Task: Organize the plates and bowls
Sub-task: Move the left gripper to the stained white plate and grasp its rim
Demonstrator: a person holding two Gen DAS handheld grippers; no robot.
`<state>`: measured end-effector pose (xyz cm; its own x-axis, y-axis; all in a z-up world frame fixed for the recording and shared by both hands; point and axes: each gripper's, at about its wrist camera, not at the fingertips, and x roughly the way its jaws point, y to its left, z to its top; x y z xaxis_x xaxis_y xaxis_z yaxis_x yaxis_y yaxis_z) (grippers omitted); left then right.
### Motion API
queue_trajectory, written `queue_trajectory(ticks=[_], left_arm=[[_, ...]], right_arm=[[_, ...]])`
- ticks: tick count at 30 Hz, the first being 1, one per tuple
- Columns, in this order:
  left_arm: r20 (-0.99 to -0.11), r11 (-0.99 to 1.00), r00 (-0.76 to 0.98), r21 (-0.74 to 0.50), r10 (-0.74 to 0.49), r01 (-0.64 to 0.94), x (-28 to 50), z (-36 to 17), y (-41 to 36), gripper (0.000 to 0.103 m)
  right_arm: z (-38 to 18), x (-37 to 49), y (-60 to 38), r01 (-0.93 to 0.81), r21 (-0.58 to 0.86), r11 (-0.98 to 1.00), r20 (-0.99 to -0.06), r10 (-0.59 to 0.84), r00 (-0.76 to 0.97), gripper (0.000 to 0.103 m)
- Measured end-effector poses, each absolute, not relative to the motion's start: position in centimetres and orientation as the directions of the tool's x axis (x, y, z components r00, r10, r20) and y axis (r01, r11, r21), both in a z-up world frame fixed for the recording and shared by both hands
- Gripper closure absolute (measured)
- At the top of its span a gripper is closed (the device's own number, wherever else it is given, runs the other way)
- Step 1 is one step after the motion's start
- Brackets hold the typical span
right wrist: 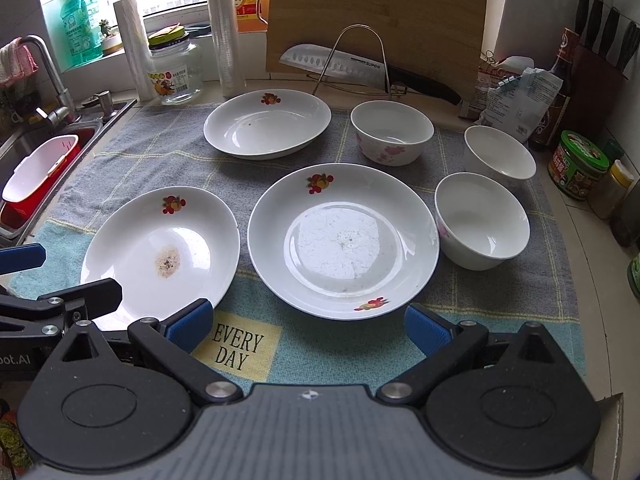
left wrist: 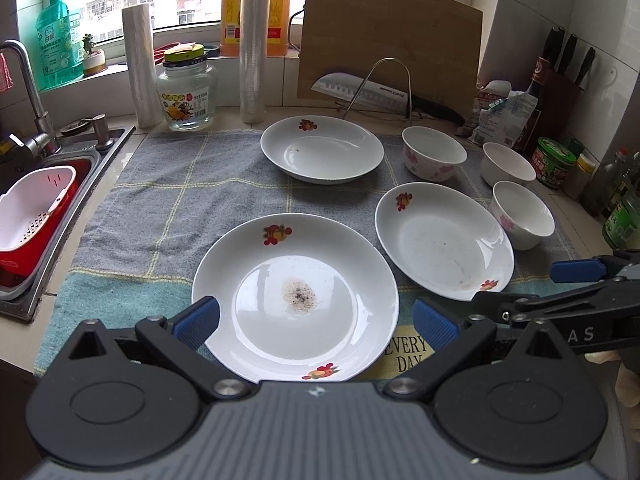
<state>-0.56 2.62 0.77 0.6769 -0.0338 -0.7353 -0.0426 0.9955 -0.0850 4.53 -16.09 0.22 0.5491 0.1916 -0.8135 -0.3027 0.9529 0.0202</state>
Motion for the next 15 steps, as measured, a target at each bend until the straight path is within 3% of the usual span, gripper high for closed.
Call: queue_trajectory(ticks=[15], left_arm=[[-0.725, 0.977, 0.687, -0.102, 0.055, -0.186, -1.1, -0.1, 9.6, 0.001]], right_arm=[[-4.2, 3.4, -12.4, -0.490, 0.069, 0.869, -0.814, 0.333, 0.476, 0.000]])
